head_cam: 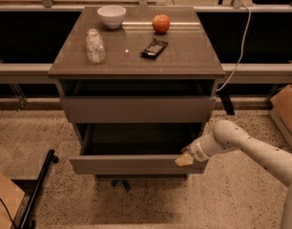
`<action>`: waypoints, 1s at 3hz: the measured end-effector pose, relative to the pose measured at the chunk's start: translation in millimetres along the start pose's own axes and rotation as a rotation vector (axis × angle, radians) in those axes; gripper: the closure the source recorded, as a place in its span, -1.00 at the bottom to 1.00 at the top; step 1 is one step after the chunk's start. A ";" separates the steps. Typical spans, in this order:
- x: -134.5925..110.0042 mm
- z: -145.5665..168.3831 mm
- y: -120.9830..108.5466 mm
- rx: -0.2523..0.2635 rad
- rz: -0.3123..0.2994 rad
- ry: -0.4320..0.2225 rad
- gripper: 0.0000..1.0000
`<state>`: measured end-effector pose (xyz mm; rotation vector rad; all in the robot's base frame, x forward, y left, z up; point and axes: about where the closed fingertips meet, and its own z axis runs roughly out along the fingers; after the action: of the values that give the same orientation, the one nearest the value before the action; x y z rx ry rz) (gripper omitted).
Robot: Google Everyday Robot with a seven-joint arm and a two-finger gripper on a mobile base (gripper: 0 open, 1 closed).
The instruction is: Open middle drawer
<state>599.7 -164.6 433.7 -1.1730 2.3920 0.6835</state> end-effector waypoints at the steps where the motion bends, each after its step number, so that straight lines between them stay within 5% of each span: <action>1: 0.0 0.0 0.0 0.000 0.000 0.000 0.77; 2: 0.0 0.1 0.0 0.000 0.000 0.000 0.75; 3: 0.0 0.1 0.0 0.000 0.000 0.000 0.28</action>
Offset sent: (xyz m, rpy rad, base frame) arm 0.0000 0.0000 0.0000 0.0000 0.0000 0.0000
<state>599.7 -164.5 433.7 -1.1731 2.3920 0.6837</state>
